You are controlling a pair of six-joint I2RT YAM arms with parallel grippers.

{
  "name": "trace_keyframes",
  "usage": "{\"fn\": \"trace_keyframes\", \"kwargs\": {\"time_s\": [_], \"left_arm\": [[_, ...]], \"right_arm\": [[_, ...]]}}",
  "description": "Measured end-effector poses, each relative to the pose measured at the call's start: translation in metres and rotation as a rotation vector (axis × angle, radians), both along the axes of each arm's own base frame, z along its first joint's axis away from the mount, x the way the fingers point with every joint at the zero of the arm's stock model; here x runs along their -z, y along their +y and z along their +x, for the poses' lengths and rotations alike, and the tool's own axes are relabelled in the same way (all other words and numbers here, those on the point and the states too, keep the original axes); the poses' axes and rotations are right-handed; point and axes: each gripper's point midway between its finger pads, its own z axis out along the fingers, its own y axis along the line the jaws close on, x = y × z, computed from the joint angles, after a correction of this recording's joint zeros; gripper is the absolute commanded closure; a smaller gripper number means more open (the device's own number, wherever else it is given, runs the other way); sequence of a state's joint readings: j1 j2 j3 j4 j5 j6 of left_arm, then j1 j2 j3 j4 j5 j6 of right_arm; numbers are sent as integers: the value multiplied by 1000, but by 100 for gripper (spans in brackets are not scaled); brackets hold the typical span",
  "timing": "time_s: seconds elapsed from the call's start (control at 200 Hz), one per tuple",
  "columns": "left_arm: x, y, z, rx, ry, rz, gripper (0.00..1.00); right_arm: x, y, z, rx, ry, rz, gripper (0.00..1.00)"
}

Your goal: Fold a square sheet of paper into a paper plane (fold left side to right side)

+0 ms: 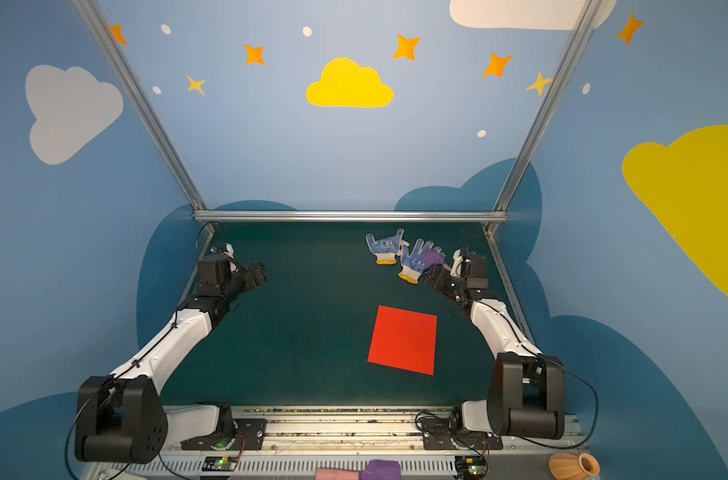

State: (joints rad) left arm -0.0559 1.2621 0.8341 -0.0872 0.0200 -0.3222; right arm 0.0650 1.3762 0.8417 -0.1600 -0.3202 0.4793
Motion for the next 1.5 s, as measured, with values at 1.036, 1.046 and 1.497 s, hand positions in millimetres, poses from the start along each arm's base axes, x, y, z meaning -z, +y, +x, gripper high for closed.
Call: {"fn": "trace_keyframes", "kwargs": {"time_s": [1.036, 1.046, 1.497], "left_arm": [[46, -48, -85, -11, 202, -253, 0], [47, -49, -85, -10, 204, -253, 0], [62, -66, -81, 49, 283, -240, 0]], "right_arm": [[95, 175, -104, -361, 250, -41, 11], [94, 178, -105, -365, 250, -35, 12], [53, 255, -107, -536, 237, 17, 12]]}}
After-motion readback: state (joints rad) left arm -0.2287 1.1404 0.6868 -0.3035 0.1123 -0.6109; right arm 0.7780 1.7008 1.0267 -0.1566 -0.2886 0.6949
